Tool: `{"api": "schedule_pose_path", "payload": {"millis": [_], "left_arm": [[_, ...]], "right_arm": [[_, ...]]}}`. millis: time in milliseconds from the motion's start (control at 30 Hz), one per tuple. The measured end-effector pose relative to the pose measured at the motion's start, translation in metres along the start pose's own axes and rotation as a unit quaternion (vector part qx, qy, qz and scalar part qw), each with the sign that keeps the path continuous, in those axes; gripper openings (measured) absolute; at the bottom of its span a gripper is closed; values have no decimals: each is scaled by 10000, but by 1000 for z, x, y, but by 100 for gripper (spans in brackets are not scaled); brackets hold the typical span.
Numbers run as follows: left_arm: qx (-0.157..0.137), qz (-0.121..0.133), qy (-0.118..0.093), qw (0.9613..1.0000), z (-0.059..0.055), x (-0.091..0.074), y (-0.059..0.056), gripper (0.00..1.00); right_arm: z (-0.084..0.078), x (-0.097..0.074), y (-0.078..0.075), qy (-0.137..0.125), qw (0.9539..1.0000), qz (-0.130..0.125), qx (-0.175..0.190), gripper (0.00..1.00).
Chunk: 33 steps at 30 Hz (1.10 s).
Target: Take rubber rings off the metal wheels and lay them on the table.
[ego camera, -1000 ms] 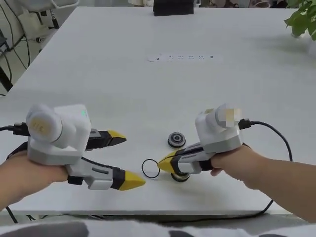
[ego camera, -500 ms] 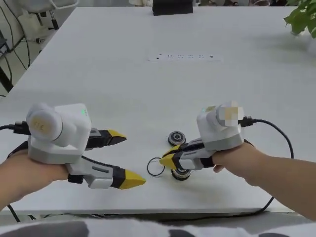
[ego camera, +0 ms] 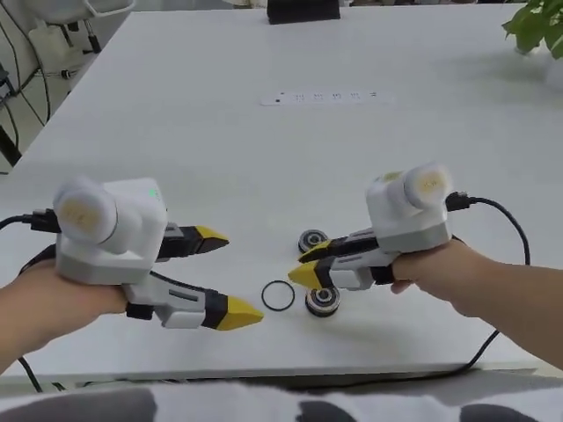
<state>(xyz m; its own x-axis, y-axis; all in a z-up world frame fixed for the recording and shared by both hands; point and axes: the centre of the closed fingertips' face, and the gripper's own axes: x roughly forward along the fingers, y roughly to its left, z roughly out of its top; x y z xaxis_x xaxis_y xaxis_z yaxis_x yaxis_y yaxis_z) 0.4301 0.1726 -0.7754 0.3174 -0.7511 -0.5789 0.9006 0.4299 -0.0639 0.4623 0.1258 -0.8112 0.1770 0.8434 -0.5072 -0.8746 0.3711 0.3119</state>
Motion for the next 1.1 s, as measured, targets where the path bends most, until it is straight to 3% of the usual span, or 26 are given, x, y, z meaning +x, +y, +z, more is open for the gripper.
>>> {"api": "schedule_pose_path", "payload": {"millis": [600, 1100], "left_arm": [[186, -234, 89, 9995, 11, 23, -4, 62], [282, -440, 191, 9984, 18, 47, -10, 61]], "right_arm": [[-13, -31, -4, -49, 9999, 2, -124, 23], [-32, -40, -7, 126, 9992, 21, -372, 24]]}}
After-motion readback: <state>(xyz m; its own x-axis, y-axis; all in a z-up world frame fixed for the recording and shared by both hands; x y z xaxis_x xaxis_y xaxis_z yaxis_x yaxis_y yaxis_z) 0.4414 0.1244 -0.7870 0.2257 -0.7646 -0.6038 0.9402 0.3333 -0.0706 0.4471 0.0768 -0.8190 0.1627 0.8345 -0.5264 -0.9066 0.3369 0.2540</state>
